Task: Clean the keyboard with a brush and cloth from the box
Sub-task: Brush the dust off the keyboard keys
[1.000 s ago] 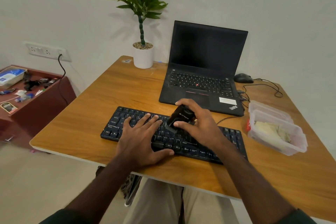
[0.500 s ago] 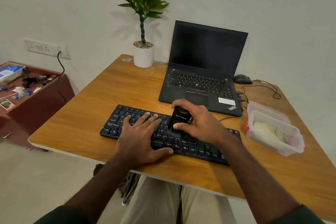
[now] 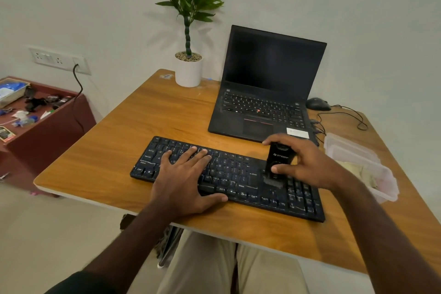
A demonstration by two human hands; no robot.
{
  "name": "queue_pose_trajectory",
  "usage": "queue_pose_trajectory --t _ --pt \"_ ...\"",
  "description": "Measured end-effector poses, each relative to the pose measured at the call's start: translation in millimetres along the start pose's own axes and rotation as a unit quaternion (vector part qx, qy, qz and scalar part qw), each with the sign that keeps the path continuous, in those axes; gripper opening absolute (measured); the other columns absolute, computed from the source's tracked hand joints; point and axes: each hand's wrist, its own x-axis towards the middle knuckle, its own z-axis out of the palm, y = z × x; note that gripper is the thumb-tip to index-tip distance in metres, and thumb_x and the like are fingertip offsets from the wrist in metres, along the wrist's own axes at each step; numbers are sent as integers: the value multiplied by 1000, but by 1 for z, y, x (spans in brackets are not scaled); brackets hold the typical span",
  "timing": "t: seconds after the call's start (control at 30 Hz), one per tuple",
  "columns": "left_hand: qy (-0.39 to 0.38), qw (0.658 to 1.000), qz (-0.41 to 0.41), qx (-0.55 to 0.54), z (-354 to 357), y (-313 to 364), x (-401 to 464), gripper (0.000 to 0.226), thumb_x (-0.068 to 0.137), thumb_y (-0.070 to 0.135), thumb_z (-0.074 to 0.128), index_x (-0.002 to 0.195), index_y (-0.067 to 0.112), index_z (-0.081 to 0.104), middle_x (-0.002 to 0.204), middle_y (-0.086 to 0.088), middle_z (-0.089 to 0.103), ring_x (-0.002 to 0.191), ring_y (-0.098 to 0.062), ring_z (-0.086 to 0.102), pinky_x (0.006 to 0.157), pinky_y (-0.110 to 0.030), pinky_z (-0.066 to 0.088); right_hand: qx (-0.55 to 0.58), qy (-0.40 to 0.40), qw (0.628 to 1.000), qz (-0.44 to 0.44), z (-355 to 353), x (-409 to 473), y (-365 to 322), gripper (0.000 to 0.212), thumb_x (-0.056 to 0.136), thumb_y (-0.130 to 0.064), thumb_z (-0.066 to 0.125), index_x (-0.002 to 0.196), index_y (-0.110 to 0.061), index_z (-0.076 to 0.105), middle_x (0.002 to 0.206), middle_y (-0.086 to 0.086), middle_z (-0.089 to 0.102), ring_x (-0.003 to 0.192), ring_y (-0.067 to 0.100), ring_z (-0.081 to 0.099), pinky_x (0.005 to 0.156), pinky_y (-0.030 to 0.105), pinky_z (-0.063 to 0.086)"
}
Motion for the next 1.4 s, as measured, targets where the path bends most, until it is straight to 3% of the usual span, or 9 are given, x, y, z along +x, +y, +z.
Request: queue_pose_trajectory --t 0.1,0.27,0.37,0.5,0.7,0.83,1.03,1.23,1.4 --pt "-3 1000 2 3 1 0 1 116 66 103 21 150 25 41 159 7 35 149 -13 26 116 -62 14 64 54 996 -20 23 -4 -1 54 87 -12 77 122 -46 54 116 -10 60 102 7 64 68 22 59" --pt "1 1000 5 0 1 0 0 114 67 101 24 148 24 45 156 6 41 147 -14 31 115 -64 19 -23 119 992 -43 36 7 -5 54 89 -20 76 129 -44 50 110 -26 56 104 -5 61 82 25 60" --pt "-4 1000 1 2 0 0 0 115 66 102 21 150 25 42 157 7 37 148 -13 28 116 -63 17 8 160 985 -61 37 10 -5 54 88 -19 76 130 -42 51 114 -25 56 110 -4 58 83 26 59" --pt "0 1000 0 3 1 0 0 115 66 102 22 149 25 43 157 7 39 147 -13 29 115 -63 17 -9 95 993 -68 42 4 1 56 88 -18 76 130 -45 50 114 -14 61 105 5 63 80 25 60" --pt "3 1000 -3 0 2 1 1 115 67 102 23 148 24 44 156 6 40 147 -13 30 115 -63 18 -20 139 990 -35 24 1 4 61 86 -18 78 130 -50 50 116 -20 58 108 2 62 79 16 56" --pt "9 1000 -3 -3 3 0 1 114 67 101 25 146 23 48 154 5 44 145 -15 34 114 -63 21 13 65 996 -60 32 -4 4 59 88 -16 77 130 -49 52 120 -23 58 108 2 62 79 19 58" --pt "8 1000 -6 2 3 0 1 114 67 101 25 146 23 48 154 5 44 145 -14 34 115 -63 21 -58 -21 998 2 -11 -20 17 63 88 -12 76 120 -59 50 120 -20 54 108 5 60 76 20 56" --pt "5 1000 -6 7 2 1 1 115 66 102 24 146 23 48 153 6 44 145 -14 34 115 -62 22 -32 45 998 -23 -3 -13 7 63 87 -13 77 129 -54 52 132 -14 56 116 5 57 83 24 57" --pt "7 1000 -9 6 0 -1 2 114 65 103 24 145 25 48 153 7 44 145 -14 35 116 -60 20 -55 4 998 -12 6 -18 12 66 89 -14 74 125 -62 47 131 -14 54 113 5 58 85 26 59"
